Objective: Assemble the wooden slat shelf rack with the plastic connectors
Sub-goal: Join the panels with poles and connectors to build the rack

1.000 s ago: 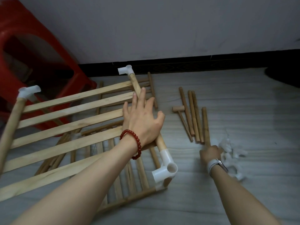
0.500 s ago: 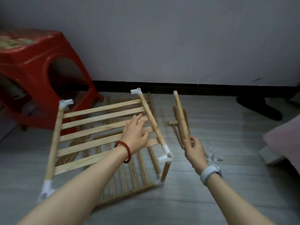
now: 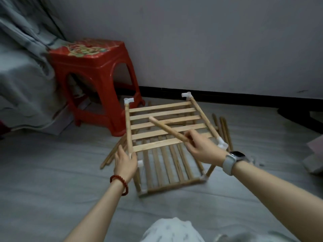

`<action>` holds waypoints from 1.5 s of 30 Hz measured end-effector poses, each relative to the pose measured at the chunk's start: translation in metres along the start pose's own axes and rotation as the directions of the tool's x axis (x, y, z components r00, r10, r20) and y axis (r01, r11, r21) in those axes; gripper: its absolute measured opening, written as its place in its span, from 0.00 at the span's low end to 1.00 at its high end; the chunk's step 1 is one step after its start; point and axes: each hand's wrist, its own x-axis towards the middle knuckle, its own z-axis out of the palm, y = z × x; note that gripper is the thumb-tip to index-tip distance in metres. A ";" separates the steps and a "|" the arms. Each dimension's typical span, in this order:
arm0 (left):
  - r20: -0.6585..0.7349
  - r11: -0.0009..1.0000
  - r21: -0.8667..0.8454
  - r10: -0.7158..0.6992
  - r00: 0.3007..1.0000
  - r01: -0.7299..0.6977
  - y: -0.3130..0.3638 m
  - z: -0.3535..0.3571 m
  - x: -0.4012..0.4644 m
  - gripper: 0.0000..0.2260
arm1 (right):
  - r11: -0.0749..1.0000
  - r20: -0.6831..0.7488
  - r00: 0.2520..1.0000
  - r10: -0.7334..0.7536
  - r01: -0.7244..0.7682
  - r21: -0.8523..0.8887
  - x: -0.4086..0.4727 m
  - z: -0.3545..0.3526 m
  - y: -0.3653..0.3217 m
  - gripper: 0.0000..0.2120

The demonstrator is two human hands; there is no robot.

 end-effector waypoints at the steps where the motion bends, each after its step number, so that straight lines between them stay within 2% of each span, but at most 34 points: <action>1: 0.046 0.999 -0.041 -0.025 0.999 0.027 -0.009 0.002 0.003 0.28 | 0.997 0.073 0.997 0.007 -0.001 -0.077 -0.001 0.009 -0.004 0.05; 3: 0.107 0.990 -0.130 -0.041 0.993 0.055 -0.020 0.006 0.013 0.27 | 0.962 0.157 0.987 -0.031 0.072 -0.263 -0.001 0.021 -0.009 0.10; 5: 0.103 0.975 -0.213 -0.040 0.994 0.062 -0.021 0.010 0.020 0.21 | 0.886 0.228 0.970 -0.083 0.176 -0.429 0.001 0.029 -0.004 0.15; 9: 0.054 0.955 -0.296 0.010 0.999 0.006 -0.021 0.012 0.026 0.15 | 0.806 0.289 0.956 -0.055 0.214 -0.552 0.008 0.042 0.011 0.11; 14: 0.079 0.945 -0.327 0.054 0.995 -0.025 -0.033 0.005 0.035 0.15 | 0.822 0.299 0.949 -0.099 0.247 -0.513 0.013 0.068 0.010 0.11; 18: 0.086 0.931 -0.365 0.039 0.996 -0.004 -0.035 0.009 0.040 0.15 | 0.853 0.239 0.960 -0.149 0.247 -0.460 0.018 0.079 0.005 0.12; 23: 0.100 0.911 -0.411 0.019 0.995 0.024 -0.037 0.009 0.040 0.12 | 0.815 0.133 0.957 -0.257 0.288 -0.502 0.020 0.079 0.011 0.14; 27: 0.074 0.915 -0.402 0.058 0.996 -0.024 -0.035 0.012 0.037 0.14 | 0.808 0.060 0.931 -0.361 0.344 -0.479 0.022 0.086 0.010 0.20; 31: 0.091 0.923 -0.378 0.110 0.990 -0.068 -0.036 0.008 0.035 0.18 | 0.809 0.097 0.923 -0.372 0.374 -0.453 0.031 0.088 0.003 0.20; 35: 0.097 0.911 -0.406 0.128 0.987 -0.078 -0.035 0.006 0.034 0.18 | 0.882 0.270 0.932 -0.244 0.329 -0.339 0.046 0.081 -0.012 0.14; 40: 0.061 0.931 -0.354 0.118 0.991 -0.090 -0.040 0.002 0.040 0.18 | 0.967 0.475 0.874 -0.104 0.200 -0.156 0.071 0.078 -0.027 0.14; 42: 0.058 0.947 -0.301 0.137 0.989 -0.114 -0.044 0.003 0.042 0.19 | 0.974 0.485 0.870 -0.087 0.177 -0.144 0.072 0.081 -0.027 0.13; 45: 0.054 0.977 -0.164 0.150 0.987 -0.140 -0.047 0.006 0.042 0.19 | 0.944 0.419 0.901 -0.112 0.228 -0.240 0.059 0.083 -0.023 0.13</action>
